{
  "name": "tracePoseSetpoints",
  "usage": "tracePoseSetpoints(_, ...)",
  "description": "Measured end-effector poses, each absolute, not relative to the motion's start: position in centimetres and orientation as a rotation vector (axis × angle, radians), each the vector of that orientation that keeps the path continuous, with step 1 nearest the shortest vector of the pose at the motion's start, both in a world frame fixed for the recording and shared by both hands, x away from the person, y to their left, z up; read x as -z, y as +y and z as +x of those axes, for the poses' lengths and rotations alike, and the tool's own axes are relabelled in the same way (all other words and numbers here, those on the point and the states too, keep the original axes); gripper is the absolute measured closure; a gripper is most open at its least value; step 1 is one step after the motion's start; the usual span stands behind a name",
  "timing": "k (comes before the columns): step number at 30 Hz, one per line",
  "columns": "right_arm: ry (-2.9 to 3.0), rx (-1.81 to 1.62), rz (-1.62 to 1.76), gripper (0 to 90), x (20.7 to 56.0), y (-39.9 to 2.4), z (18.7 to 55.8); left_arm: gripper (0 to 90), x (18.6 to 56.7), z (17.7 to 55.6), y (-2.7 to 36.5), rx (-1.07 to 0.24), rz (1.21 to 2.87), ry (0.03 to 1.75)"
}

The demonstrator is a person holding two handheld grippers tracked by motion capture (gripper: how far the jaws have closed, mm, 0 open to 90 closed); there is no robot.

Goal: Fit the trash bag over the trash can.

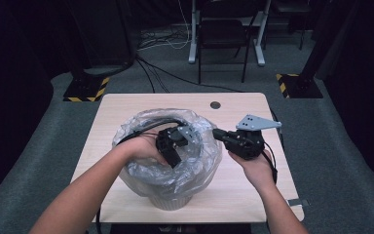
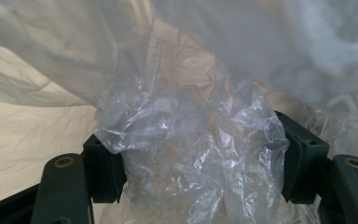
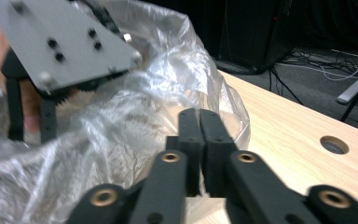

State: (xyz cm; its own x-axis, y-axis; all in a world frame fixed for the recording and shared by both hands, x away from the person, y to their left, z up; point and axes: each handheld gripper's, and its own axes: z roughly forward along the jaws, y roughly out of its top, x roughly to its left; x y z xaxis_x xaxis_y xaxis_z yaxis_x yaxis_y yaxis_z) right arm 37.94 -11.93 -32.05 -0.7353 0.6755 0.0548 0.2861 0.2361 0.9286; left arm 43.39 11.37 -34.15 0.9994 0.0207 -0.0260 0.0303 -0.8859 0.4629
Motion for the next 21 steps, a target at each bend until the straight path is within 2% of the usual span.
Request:
tracePoseSetpoints(15,2.264,-1.409,0.886,90.0,34.4,-11.6,38.1,31.1,34.7,43.4,11.3,0.095,2.702,0.045)
tracePoseSetpoints(21,2.280,-1.371,0.883,90.0,34.9,-11.7,37.9,28.1,33.9,43.1,11.2,0.004,2.689,0.063)
